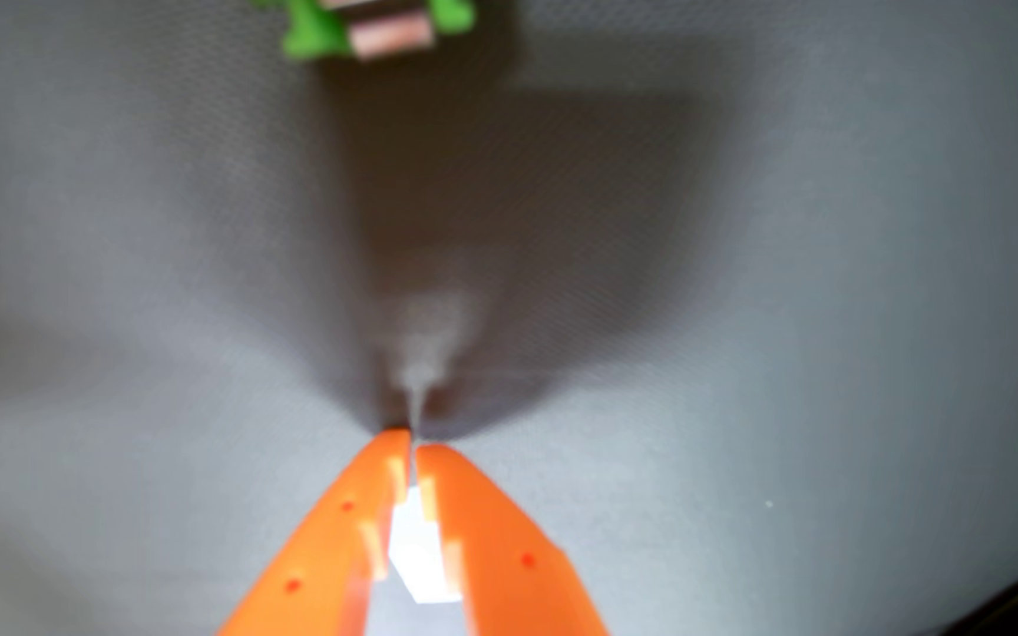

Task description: Insert Battery

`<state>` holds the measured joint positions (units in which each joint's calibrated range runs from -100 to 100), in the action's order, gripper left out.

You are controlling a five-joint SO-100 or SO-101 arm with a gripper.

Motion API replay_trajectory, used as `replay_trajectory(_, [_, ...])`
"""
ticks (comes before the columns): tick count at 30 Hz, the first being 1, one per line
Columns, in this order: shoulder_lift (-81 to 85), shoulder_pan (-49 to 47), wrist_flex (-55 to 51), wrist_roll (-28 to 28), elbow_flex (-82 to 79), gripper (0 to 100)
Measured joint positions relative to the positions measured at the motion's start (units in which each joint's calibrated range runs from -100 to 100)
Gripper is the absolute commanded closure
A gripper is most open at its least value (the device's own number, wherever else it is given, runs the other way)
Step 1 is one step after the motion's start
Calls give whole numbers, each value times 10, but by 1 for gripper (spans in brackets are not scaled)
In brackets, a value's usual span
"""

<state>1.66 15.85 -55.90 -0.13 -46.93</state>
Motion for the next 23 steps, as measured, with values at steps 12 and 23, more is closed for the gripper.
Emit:
replay_trajectory(12, [1,-1,2,0,-5,98])
replay_trajectory(23, [1,-1,2,0,-5,98])
